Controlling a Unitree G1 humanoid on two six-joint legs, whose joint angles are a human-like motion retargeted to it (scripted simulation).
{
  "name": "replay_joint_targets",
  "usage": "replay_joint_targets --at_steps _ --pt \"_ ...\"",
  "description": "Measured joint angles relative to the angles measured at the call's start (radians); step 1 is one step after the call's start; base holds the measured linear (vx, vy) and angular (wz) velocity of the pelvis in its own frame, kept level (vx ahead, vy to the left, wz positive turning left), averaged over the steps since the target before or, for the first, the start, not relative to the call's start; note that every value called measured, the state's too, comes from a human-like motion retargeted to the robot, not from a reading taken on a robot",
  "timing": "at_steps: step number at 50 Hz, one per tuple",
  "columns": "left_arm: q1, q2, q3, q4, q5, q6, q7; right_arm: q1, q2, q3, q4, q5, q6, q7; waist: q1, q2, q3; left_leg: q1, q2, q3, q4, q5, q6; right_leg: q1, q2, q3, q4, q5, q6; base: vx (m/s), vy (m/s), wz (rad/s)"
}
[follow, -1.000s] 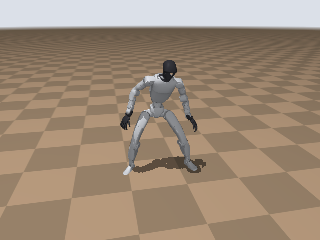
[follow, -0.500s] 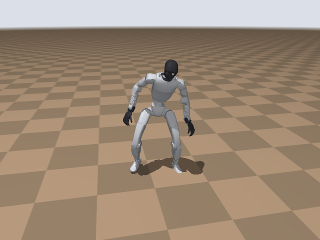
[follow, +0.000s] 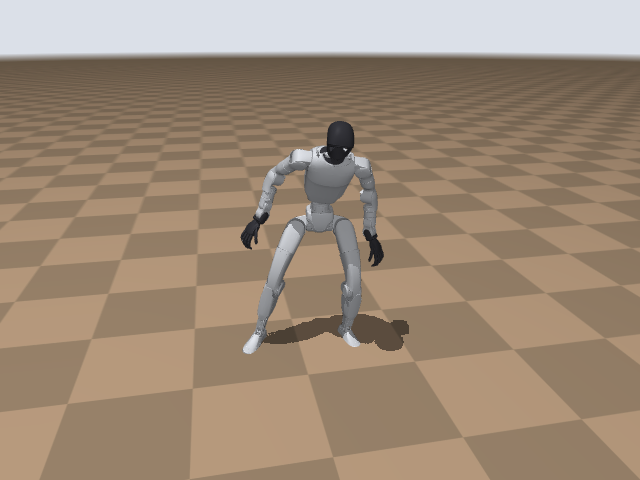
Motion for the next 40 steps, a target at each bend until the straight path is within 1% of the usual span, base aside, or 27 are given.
replay_joint_targets --at_steps 2,3,4,5,6,7,8,10,12,13,14,15,16,18,20,22,23,25,27,29,30,32,33,35,37,38,40 --pt "-0.008 -0.006 -0.007 0.006 0.041 -0.017 -0.039 0.013 0.010 0.020 0.014 -0.005 -0.057 -0.003 0.017 0.045 0.000 -0.027 0.043 0.015 0.088 -0.035 -0.023 -0.075 0.011 -0.050 0.251 -0.195 -0.054 0.07 0.39 -0.18" --pt "-0.013 -0.015 -0.004 0.010 0.045 -0.015 -0.047 0.010 0.013 0.025 0.032 -0.015 -0.061 0.002 0.018 0.065 0.000 -0.020 0.033 0.015 0.074 -0.036 -0.020 -0.090 0.033 -0.054 0.317 -0.266 -0.063 0.01 0.38 0.18" --pt "-0.020 -0.027 0.000 0.014 0.030 -0.003 -0.047 0.002 0.014 0.025 0.053 -0.032 -0.038 0.022 0.016 0.073 0.000 0.013 -0.009 0.018 -0.002 -0.010 -0.014 -0.091 0.066 -0.030 0.331 -0.301 -0.049 -0.06 0.38 0.51" --pt "-0.026 -0.042 0.004 0.018 0.006 0.014 -0.043 -0.009 0.014 0.022 0.076 -0.053 -0.002 0.047 0.012 0.077 0.000 0.059 -0.066 0.023 -0.109 0.028 -0.004 -0.086 0.105 0.008 0.320 -0.318 -0.024 -0.04 0.35 0.62" --pt "-0.020 -0.058 0.026 0.025 -0.001 0.014 -0.042 -0.016 0.018 0.026 0.088 -0.069 0.001 0.062 0.010 0.075 0.000 0.071 -0.096 0.039 -0.123 0.043 -0.015 -0.083 0.158 0.067 0.301 -0.309 0.025 0.01 0.32 0.55" --pt "-0.010 -0.072 0.050 0.032 -0.003 0.011 -0.045 -0.024 0.023 0.035 0.097 -0.078 -0.005 0.069 0.009 0.072 0.000 0.070 -0.117 0.057 -0.103 0.050 -0.031 -0.076 0.201 0.116 0.278 -0.304 0.062 0.10 0.30 0.30" --pt "0.006 -0.080 0.077 0.038 0.006 0.001 -0.051 -0.033 0.029 0.052 0.102 -0.071 -0.030 0.061 0.011 0.066 0.000 0.042 -0.118 0.080 -0.015 0.041 -0.057 -0.060 0.225 0.141 0.247 -0.306 0.076 0.11 0.30 0.09" --pt "0.038 -0.085 0.120 0.043 0.015 0.004 -0.058 -0.066 0.036 0.088 0.112 -0.053 -0.053 0.040 0.022 0.058 0.000 -0.020 -0.107 0.090 0.159 0.047 -0.144 -0.019 0.201 0.120 0.191 -0.343 0.023 0.09 0.32 -0.07" --pt "0.059 -0.080 0.145 0.053 0.005 0.017 -0.064 -0.116 0.030 0.120 0.116 -0.039 -0.045 0.033 0.010 0.061 0.000 -0.078 -0.063 0.081 0.321 0.059 -0.191 -0.034 0.148 0.122 0.246 -0.349 -0.029 0.02 0.35 0.24" --pt "0.062 -0.075 0.155 0.060 -0.007 0.029 -0.063 -0.147 0.028 0.128 0.119 -0.039 -0.015 0.041 -0.003 0.055 0.000 -0.085 -0.036 0.098 0.358 0.061 -0.180 -0.036 0.124 0.137 0.243 -0.323 -0.014 -0.01 0.36 0.38" --pt "0.070 -0.071 0.163 0.065 -0.006 0.030 -0.056 -0.170 0.026 0.133 0.115 -0.039 -0.008 0.037 -0.011 0.049 0.000 -0.089 0.017 0.128 0.409 0.047 -0.155 -0.038 0.103 0.148 0.248 -0.315 0.001 0.00 0.37 0.27" --pt "0.080 -0.066 0.170 0.069 0.002 0.025 -0.047 -0.191 0.024 0.138 0.109 -0.039 -0.012 0.026 -0.016 0.042 0.000 -0.090 0.084 0.163 0.467 0.026 -0.124 -0.041 0.084 0.157 0.258 -0.317 0.016 0.03 0.37 -0.12" --pt "0.085 -0.058 0.177 0.074 0.015 0.021 -0.040 -0.212 0.021 0.141 0.107 -0.035 -0.017 0.012 -0.011 0.037 0.000 -0.081 0.147 0.183 0.486 0.001 -0.086 -0.037 0.079 0.169 0.243 -0.318 0.009 0.02 0.39 -0.42" --pt "0.092 -0.040 0.189 0.082 0.032 0.009 -0.027 -0.248 0.018 0.142 0.105 -0.022 -0.024 -0.024 0.008 0.034 0.000 -0.057 0.240 0.188 0.462 -0.047 -0.031 -0.032 0.084 0.199 0.202 -0.295 -0.002 0.00 0.43 -0.80" --pt "0.101 -0.024 0.199 0.081 0.047 -0.016 -0.013 -0.255 0.017 0.130 0.091 -0.014 -0.061 -0.072 0.032 0.038 0.000 -0.036 0.294 0.142 0.382 -0.087 -0.010 -0.055 0.095 0.229 0.219 -0.277 0.012 0.01 0.50 -0.85" --pt "0.083 -0.007 0.185 0.079 0.024 -0.016 0.002 -0.233 0.015 0.084 0.067 -0.018 -0.035 -0.087 0.030 0.036 0.000 0.043 0.216 0.077 0.106 -0.026 -0.032 -0.008 0.076 0.233 0.093 -0.198 0.033 -0.07 0.57 -0.25" --pt "0.074 0.001 0.173 0.076 0.008 -0.020 0.008 -0.210 0.014 0.060 0.047 -0.017 -0.027 -0.089 0.029 0.037 0.000 0.085 0.177 0.042 -0.019 0.034 -0.043 0.009 0.067 0.232 0.049 -0.165 0.038 -0.07 0.61 -0.03" --pt "0.051 0.022 0.134 0.066 -0.031 -0.021 0.005 -0.151 0.017 0.016 0.006 0.004 -0.012 -0.085 0.022 0.036 0.000 0.121 0.123 0.013 -0.121 0.106 -0.048 0.022 0.034 0.219 0.008 -0.106 0.039 -0.06 0.64 0.13" --pt "0.020 0.046 0.081 0.049 -0.071 -0.017 -0.004 -0.090 0.025 -0.018 -0.025 0.045 0.003 -0.074 0.007 0.028 0.000 0.101 0.088 0.042 -0.094 0.107 -0.072 0.009 -0.022 0.158 0.028 -0.073 0.025 -0.08 0.64 0.38" --pt "-0.014 0.065 0.039 0.029 -0.097 -0.009 -0.004 -0.041 0.035 -0.040 -0.043 0.087 0.009 -0.065 -0.002 0.040 0.000 0.093 0.055 0.061 -0.118 0.115 -0.088 -0.030 -0.047 0.090 0.120 -0.120 -0.006 -0.10 0.62 0.33" --pt "-0.029 0.069 0.026 0.019 -0.103 -0.007 -0.002 -0.023 0.040 -0.046 -0.048 0.103 0.006 -0.060 -0.004 0.053 0.000 0.094 0.040 0.065 -0.144 0.120 -0.081 -0.056 -0.041 0.067 0.188 -0.174 -0.021 -0.10 0.58 0.05" --pt "-0.039 0.058 0.031 0.008 -0.110 0.000 0.008 -0.011 0.044 -0.046 -0.042 0.110 -0.001 -0.048 0.010 0.083 0.000 0.107 0.020 0.084 -0.194 0.132 -0.032 -0.105 -0.004 0.014 0.337 -0.291 -0.050 -0.09 0.54 -0.35" --pt "-0.037 0.044 0.044 0.006 -0.112 0.003 0.014 -0.012 0.044 -0.044 -0.035 0.101 -0.004 -0.039 0.022 0.093 0.000 0.116 0.012 0.101 -0.213 0.139 -0.017 -0.121 0.009 -0.030 0.401 -0.329 -0.062 -0.07 0.49 -0.60" --pt "-0.019 0.005 0.088 0.007 -0.113 0.006 0.022 -0.026 0.041 -0.042 -0.018 0.068 -0.009 -0.013 0.037 0.103 0.000 0.136 -0.015 0.136 -0.246 0.154 -0.022 -0.129 0.038 -0.088 0.464 -0.355 -0.060 -0.05 0.44 -0.45" --pt "0.015 -0.032 0.140 0.009 -0.112 -0.006 0.011 -0.039 0.042 -0.035 -0.017 0.045 -0.025 0.000 0.022 0.093 0.000 0.097 -0.052 0.111 -0.154 0.136 -0.056 -0.106 0.104 0.003 0.382 -0.317 0.008 -0.01 0.39 0.15" --pt "0.040 -0.046 0.168 0.007 -0.103 -0.020 -0.001 -0.046 0.043 -0.025 -0.023 0.043 -0.049 -0.003 0.012 0.083 0.000 0.044 -0.062 0.073 -0.032 0.108 -0.086 -0.081 0.137 0.071 0.311 -0.302 0.045 0.03 0.37 0.16" --pt "0.083 -0.061 0.206 0.003 -0.077 -0.023 -0.016 -0.067 0.042 -0.001 -0.033 0.054 -0.079 -0.015 0.018 0.061 0.000 -0.049 -0.078 -0.014 0.193 0.077 -0.167 -0.033 0.147 0.135 0.209 -0.332 0.039 0.02 0.38 -0.15"
